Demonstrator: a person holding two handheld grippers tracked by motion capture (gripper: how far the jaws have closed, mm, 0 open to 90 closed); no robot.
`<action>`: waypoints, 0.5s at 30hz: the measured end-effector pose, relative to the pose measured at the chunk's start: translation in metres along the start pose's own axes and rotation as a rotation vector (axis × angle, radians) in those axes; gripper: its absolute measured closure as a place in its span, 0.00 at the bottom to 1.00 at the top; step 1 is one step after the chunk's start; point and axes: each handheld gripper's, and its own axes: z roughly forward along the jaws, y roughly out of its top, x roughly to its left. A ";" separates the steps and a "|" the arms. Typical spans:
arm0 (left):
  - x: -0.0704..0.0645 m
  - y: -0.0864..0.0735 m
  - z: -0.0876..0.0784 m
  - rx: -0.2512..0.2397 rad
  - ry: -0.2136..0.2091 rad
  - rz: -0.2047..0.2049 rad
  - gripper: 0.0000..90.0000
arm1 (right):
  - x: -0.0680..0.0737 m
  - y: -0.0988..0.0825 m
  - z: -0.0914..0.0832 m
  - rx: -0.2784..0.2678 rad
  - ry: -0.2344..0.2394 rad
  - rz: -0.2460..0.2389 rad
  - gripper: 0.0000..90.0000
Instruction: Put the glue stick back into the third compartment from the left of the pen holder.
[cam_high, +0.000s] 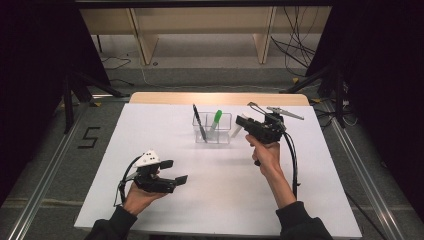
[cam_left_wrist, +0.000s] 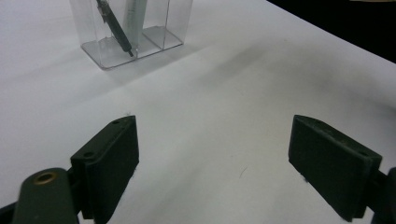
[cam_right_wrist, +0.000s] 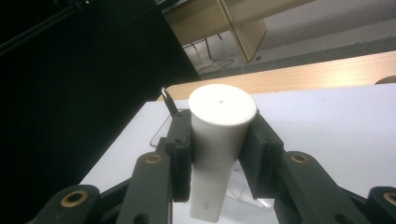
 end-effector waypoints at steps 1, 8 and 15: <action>-0.001 0.000 -0.001 -0.003 -0.003 -0.002 0.18 | 0.000 0.001 0.001 -0.002 -0.002 0.000 0.75; 0.000 -0.003 -0.002 0.005 0.001 0.000 0.18 | 0.000 0.006 0.012 0.007 -0.018 -0.011 0.75; 0.001 -0.004 -0.003 0.005 -0.001 -0.005 0.18 | 0.003 0.013 0.022 0.012 -0.032 -0.027 0.75</action>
